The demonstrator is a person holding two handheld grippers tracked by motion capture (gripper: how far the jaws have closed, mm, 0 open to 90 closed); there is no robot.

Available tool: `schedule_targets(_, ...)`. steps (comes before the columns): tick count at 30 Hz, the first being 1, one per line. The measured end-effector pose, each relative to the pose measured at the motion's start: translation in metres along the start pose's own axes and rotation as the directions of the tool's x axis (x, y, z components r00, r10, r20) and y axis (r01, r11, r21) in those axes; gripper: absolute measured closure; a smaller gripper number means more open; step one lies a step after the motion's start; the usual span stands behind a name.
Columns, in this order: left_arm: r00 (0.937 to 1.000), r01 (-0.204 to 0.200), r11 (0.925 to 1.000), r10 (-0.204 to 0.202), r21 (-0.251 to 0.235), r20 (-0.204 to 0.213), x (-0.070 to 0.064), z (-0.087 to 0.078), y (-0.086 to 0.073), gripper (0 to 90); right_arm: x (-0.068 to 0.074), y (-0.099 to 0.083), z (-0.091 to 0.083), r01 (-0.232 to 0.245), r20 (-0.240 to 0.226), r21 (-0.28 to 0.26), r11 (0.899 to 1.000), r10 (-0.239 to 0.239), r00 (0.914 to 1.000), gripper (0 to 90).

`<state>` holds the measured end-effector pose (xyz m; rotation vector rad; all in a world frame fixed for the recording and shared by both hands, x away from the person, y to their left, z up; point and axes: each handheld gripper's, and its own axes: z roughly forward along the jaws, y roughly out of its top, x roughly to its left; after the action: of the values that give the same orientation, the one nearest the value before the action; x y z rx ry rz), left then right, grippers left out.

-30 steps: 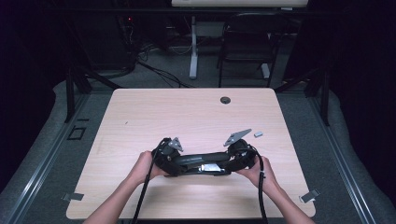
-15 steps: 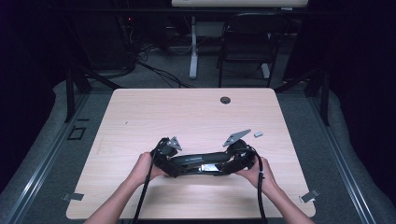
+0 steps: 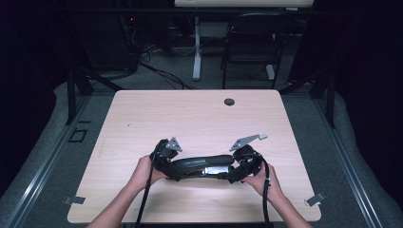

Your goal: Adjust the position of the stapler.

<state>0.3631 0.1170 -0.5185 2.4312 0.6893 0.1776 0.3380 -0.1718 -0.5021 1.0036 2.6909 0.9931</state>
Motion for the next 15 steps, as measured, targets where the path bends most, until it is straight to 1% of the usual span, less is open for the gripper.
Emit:
schedule_targets(1, 0.9999, 0.007, 0.9999, -0.007, -0.011, -0.008, -0.002, -0.001, 0.000, 0.3, 0.001, -0.001, 0.000, -0.007, 0.000, -0.005, 1.000, 0.007, 1.0000, 5.1)
schedule_targets(3, 0.9997, 0.019, 0.9995, -0.020, -0.026, -0.012, -0.005, -0.004, 0.001, 0.3, 0.002, -0.002, -0.003, -0.015, 0.000, -0.009, 1.000, 0.015, 0.9999, 5.7)
schedule_targets(5, 0.9994, 0.034, 0.9986, -0.034, -0.040, -0.010, -0.008, -0.006, 0.003, 0.1, 0.004, -0.004, -0.005, -0.016, 0.012, -0.016, 1.000, 0.016, 0.9998, 8.4)
schedule_targets(6, 0.9990, 0.042, 0.9978, -0.043, -0.051, -0.016, -0.011, -0.008, 0.004, 0.1, 0.004, -0.004, -0.007, -0.018, 0.006, -0.014, 1.000, 0.018, 0.9998, 10.2)
schedule_targets(9, 0.9990, 0.037, 0.9965, -0.039, -0.075, -0.024, -0.017, -0.011, 0.007, 0.0, 0.004, -0.005, -0.008, -0.031, 0.014, -0.034, 0.999, 0.032, 0.9994, 13.8)
schedule_targets(11, 0.9990, 0.034, 0.9961, -0.036, -0.081, -0.028, -0.021, -0.012, 0.009, 0.0, 0.004, -0.005, -0.005, -0.035, 0.031, -0.028, 0.999, 0.036, 0.9989, 13.6)
schedule_targets(12, 0.9990, 0.032, 0.9959, -0.035, -0.085, -0.028, -0.024, -0.012, 0.010, 0.0, 0.004, -0.005, -0.004, -0.047, 0.033, -0.029, 0.998, 0.048, 0.9983, 13.6)
schedule_targets(13, 0.9989, 0.033, 0.9954, -0.036, -0.090, -0.030, -0.026, -0.012, 0.011, 0.0, 0.004, -0.006, -0.002, -0.057, 0.026, -0.032, 0.998, 0.058, 0.9980, 13.7)
schedule_targets(15, 0.9989, 0.033, 0.9947, -0.036, -0.098, -0.030, -0.031, -0.013, 0.011, 0.0, 0.007, -0.005, 0.000, -0.040, 0.072, 0.004, 0.999, 0.039, 0.9966, 13.8)
